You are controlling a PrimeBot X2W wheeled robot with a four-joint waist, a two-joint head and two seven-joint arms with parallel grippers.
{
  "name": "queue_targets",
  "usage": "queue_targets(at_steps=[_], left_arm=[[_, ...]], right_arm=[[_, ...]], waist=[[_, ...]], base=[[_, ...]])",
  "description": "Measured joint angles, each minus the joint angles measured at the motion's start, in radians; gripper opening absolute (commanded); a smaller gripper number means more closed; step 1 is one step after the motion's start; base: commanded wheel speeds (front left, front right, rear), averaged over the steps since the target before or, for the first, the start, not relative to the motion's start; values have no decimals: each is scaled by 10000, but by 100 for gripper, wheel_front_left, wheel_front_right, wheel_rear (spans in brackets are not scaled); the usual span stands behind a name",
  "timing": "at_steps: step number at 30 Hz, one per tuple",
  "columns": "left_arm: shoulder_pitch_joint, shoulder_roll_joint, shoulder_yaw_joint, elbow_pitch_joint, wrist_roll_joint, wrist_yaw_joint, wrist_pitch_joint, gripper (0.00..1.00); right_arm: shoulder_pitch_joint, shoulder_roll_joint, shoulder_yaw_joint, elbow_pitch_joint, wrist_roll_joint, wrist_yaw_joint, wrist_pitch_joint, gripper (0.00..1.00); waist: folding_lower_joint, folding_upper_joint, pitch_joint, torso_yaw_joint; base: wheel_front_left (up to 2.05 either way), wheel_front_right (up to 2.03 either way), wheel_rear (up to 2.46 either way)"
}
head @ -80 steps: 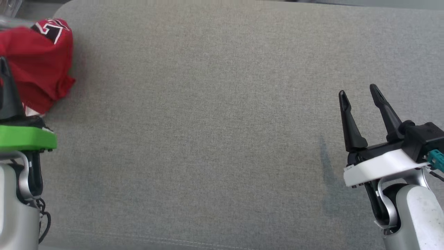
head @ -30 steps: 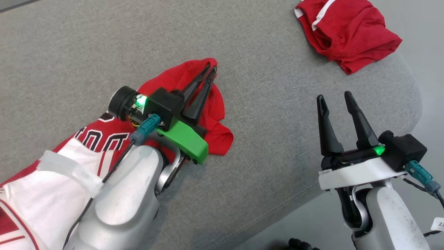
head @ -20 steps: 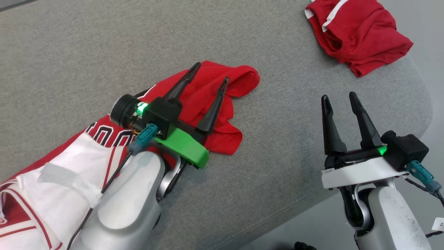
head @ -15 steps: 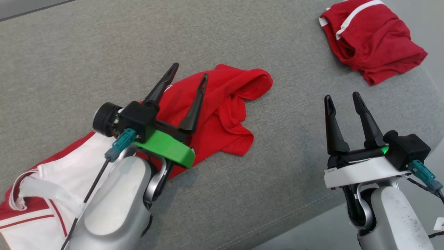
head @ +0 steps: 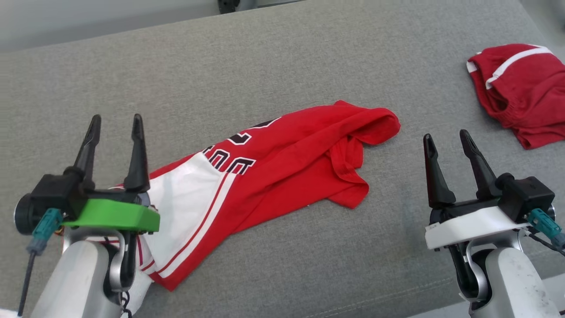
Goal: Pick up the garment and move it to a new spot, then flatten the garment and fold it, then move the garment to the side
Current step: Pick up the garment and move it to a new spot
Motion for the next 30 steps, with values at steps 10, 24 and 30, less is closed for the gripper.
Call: queue_targets(at_steps=[10, 24, 30], left_arm=[[1675, 508, 543, -848, -301, 213, -15, 100], [3415, 571, 261, -1950, -374, 650, 474, 100], [3643, 589, 219, -2088, -391, 750, 575, 100]], right_arm=[[419, -201, 8, 8, -35, 0, 324, 100], [1247, -453, 121, 58, -10, 0, 612, 100], [1369, -472, 79, -69, 19, 0, 686, 100]], waist=[[0, 0, -824, 710], [-1, 0, -2076, 1039], [-1, 0, -2288, 997]], base=[[0, 0, 0], [0, 0, 0], [0, 0, 0]])
